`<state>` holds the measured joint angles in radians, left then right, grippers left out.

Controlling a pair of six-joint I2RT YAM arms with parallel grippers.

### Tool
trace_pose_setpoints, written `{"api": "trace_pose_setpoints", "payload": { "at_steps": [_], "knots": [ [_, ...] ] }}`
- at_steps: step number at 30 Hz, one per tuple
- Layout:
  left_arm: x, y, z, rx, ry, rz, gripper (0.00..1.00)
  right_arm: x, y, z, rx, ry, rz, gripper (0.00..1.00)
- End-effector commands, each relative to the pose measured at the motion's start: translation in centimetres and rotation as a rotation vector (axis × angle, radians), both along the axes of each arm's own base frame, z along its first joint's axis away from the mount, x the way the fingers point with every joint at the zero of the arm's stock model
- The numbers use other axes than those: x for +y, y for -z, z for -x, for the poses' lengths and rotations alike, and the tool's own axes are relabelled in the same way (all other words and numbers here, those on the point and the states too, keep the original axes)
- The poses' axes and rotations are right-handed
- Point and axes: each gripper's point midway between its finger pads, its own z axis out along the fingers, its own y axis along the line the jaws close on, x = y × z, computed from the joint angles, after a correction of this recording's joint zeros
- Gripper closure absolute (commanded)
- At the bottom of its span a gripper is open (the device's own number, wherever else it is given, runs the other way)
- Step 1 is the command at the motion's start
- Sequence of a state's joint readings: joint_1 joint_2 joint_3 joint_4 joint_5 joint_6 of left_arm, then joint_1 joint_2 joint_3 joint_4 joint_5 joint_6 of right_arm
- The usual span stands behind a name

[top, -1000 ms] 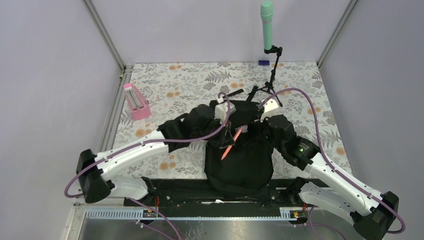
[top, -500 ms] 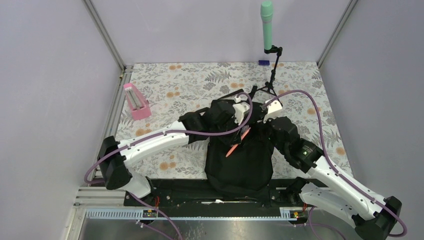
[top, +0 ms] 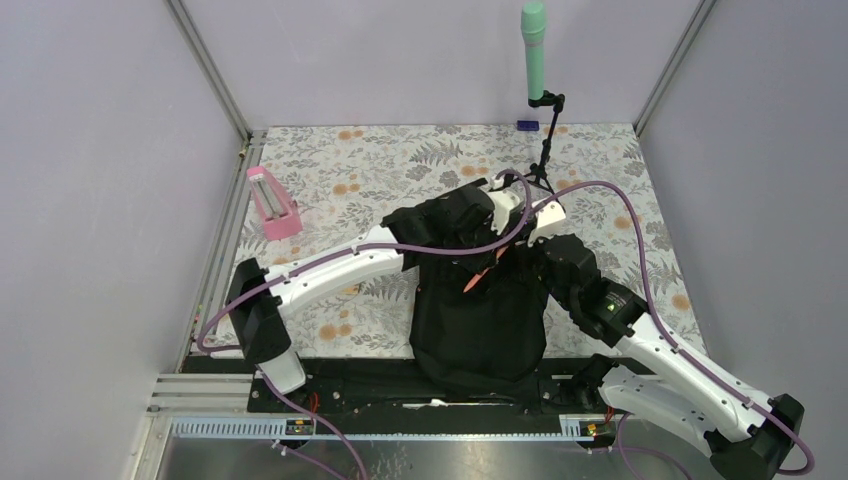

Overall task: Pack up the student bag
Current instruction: Place the stationery in the student bag.

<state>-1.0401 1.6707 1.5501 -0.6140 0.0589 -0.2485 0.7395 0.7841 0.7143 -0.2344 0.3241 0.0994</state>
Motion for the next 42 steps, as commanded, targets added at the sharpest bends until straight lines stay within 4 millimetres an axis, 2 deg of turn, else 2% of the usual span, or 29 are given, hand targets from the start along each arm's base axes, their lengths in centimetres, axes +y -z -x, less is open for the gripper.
{"api": "trace_pose_setpoints", "payload": {
  "at_steps": [1, 8, 13, 20, 24, 29, 34, 42],
  "knots": [
    [-1.5, -2.6, -2.8, -0.149, -0.013, 0.022, 0.93, 0.4, -3.6, -0.8, -0.104, 0.02, -0.106, 0.95],
    [-2.4, -2.6, -5.4, -0.277, -0.021, -0.001, 0.94, 0.6, -3.3, -0.8, -0.097, 0.014, -0.108, 0.95],
    [-3.6, -3.0, -5.8, -0.293, -0.007, 0.041, 0.93, 0.9, -3.0, -0.9, -0.088, 0.01, -0.105, 0.95],
    [-3.1, 0.1, -5.8, -0.262, -0.021, -0.021, 0.89, 0.8, -3.0, -0.9, -0.088, 0.011, -0.107, 0.95],
    [-2.3, 1.1, -5.4, -0.239, -0.038, -0.038, 0.86, 0.9, -3.0, -0.9, -0.089, 0.012, -0.11, 0.94],
    [-1.5, 1.7, -4.5, -0.212, -0.032, -0.034, 0.7, 0.9, -2.9, -1.0, -0.086, 0.011, -0.109, 0.94],
    [-1.0, 1.8, -4.5, -0.211, -0.052, -0.037, 0.57, 1.0, -2.8, -1.0, -0.084, 0.009, -0.109, 0.93],
    [-0.2, -1.4, -3.8, -0.237, -0.075, 0.043, 0.39, 1.1, -2.6, -1.1, -0.077, 0.008, -0.105, 0.92]
  ]
}}
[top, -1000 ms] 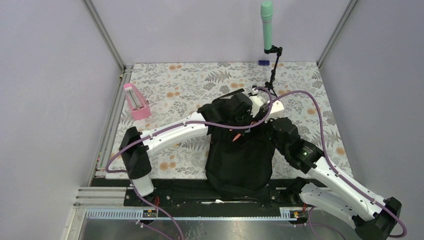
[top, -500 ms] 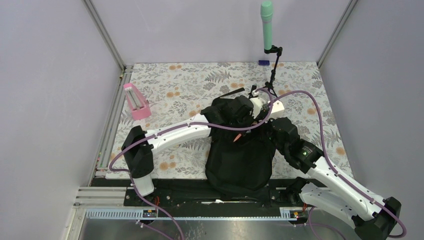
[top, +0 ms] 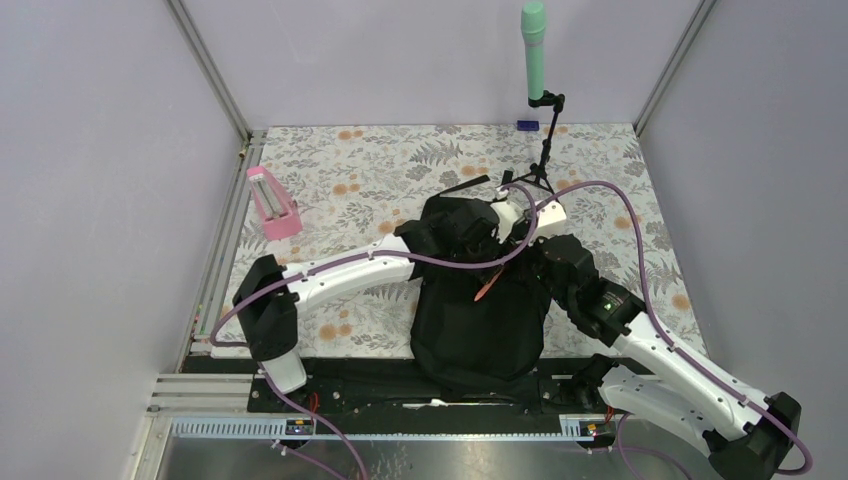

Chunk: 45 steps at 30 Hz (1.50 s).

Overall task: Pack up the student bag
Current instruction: Place the stationery in the student bag.

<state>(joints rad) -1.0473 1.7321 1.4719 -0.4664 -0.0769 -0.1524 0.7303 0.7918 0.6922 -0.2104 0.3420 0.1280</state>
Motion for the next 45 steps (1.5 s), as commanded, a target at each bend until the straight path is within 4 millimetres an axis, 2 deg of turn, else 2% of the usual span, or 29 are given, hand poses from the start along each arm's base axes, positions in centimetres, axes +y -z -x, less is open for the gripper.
{"api": "trace_pose_setpoints", "payload": {
  "at_steps": [1, 6, 10, 16, 19, 24, 28, 37, 42, 45],
  "knots": [
    [0.5, -5.6, -0.6, -0.1, -0.035, 0.129, 0.37, 1.4, -3.2, -0.7, -0.086, -0.027, -0.086, 0.92],
    [2.5, -7.6, 0.8, -0.094, -0.071, 0.193, 0.32, 1.2, -3.3, -0.7, -0.093, -0.02, -0.083, 0.92],
    [3.8, -8.4, 3.2, -0.026, -0.091, 0.284, 0.28, 1.1, -3.4, -0.7, -0.096, -0.014, -0.084, 0.91],
    [4.9, -6.0, 6.7, 0.143, -0.159, 0.338, 0.27, 1.2, -3.3, -0.8, -0.092, -0.015, -0.078, 0.91],
    [4.5, -4.9, 8.3, 0.233, -0.18, 0.375, 0.3, 1.1, -3.2, -0.9, -0.091, -0.013, -0.077, 0.91],
    [2.6, -3.9, 10.3, 0.364, -0.175, 0.461, 0.34, 1.1, -3.2, -0.9, -0.091, -0.012, -0.075, 0.91],
    [2.1, -3.3, 10.3, 0.387, -0.198, 0.471, 0.43, 1.1, -3.3, -0.8, -0.094, -0.012, -0.079, 0.91],
    [1.6, -1.1, 9.3, 0.397, -0.265, 0.386, 0.48, 0.9, -3.5, -0.7, -0.102, -0.01, -0.084, 0.91],
    [1.4, -1.2, 9.1, 0.391, -0.271, 0.395, 0.62, 0.9, -3.4, -0.7, -0.1, -0.011, -0.085, 0.91],
    [1.6, -1.3, 8.8, 0.375, -0.286, 0.393, 0.67, 1.0, -3.4, -0.7, -0.099, -0.012, -0.083, 0.9]
  ]
}}
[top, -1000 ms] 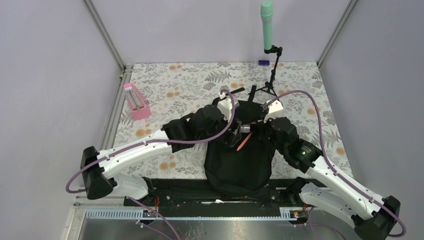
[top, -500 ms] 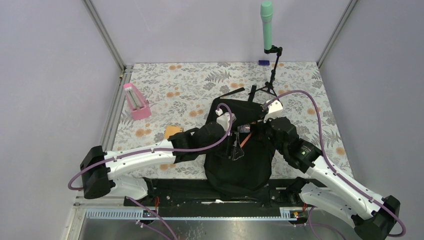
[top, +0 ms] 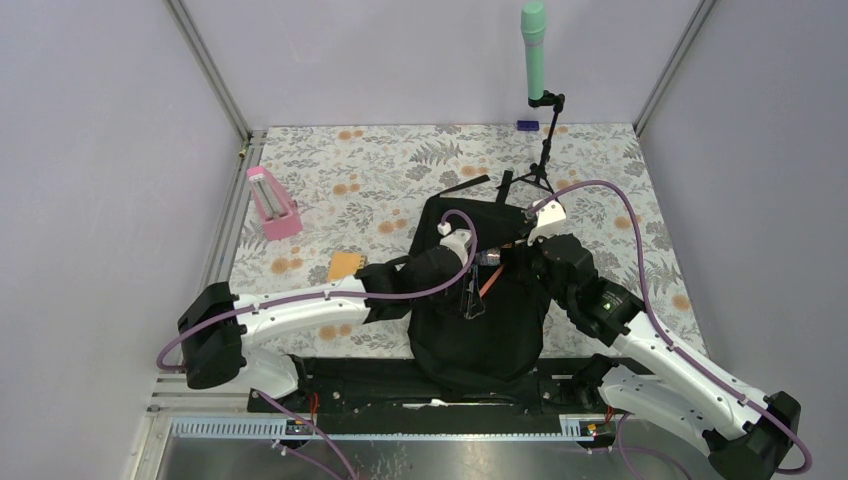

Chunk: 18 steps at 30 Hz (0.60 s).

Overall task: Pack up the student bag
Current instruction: Place the stationery in the student bag.

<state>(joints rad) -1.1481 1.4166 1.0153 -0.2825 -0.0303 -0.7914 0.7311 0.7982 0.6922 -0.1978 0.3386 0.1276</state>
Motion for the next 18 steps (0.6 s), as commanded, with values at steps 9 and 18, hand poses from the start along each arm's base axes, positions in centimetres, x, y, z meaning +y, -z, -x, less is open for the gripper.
{"api": "trace_pose_setpoints", "payload": {
  "at_steps": [9, 18],
  "knots": [
    [-1.1, -4.1, -2.2, -0.112, -0.042, 0.043, 0.85, 0.8, -3.2, -0.6, -0.091, -0.01, -0.075, 0.9],
    [-0.5, -5.0, -4.3, -0.185, -0.053, -0.028, 0.89, 1.0, -3.0, -0.6, -0.083, -0.012, -0.073, 0.9]
  ]
}}
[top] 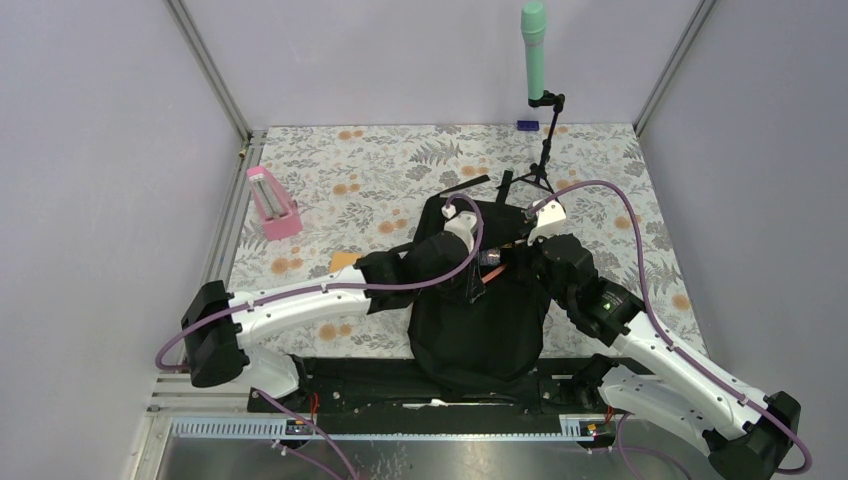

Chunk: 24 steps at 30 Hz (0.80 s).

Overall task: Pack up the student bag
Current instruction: Place the stationery in the student bag.

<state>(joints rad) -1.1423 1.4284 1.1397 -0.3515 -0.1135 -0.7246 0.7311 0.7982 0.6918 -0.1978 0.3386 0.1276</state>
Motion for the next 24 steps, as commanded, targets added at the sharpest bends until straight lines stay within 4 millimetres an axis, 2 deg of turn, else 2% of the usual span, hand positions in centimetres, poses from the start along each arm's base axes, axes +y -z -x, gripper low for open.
{"api": "trace_pose_setpoints", "payload": {
  "at_steps": [1, 7, 13, 19, 24],
  "knots": [
    [0.1, -1.6, -2.4, -0.09, -0.027, -0.035, 0.89, 1.0, -3.0, -0.6, -0.082, -0.013, -0.073, 0.9],
    [0.8, -2.1, -4.9, -0.159, -0.062, -0.094, 0.89, 0.9, -3.0, -0.7, -0.084, -0.012, -0.072, 0.9],
    [1.2, -1.4, -6.5, -0.159, -0.069, -0.124, 0.89, 1.0, -2.9, -0.6, -0.082, -0.013, -0.073, 0.9],
    [1.5, -1.0, -6.9, -0.155, -0.052, -0.151, 0.88, 1.0, -3.1, -0.7, -0.083, -0.01, -0.073, 0.9],
    [1.6, -1.2, -6.5, -0.173, -0.005, -0.157, 0.82, 1.4, -3.9, -1.0, -0.095, -0.01, -0.097, 0.91]
  ]
}}
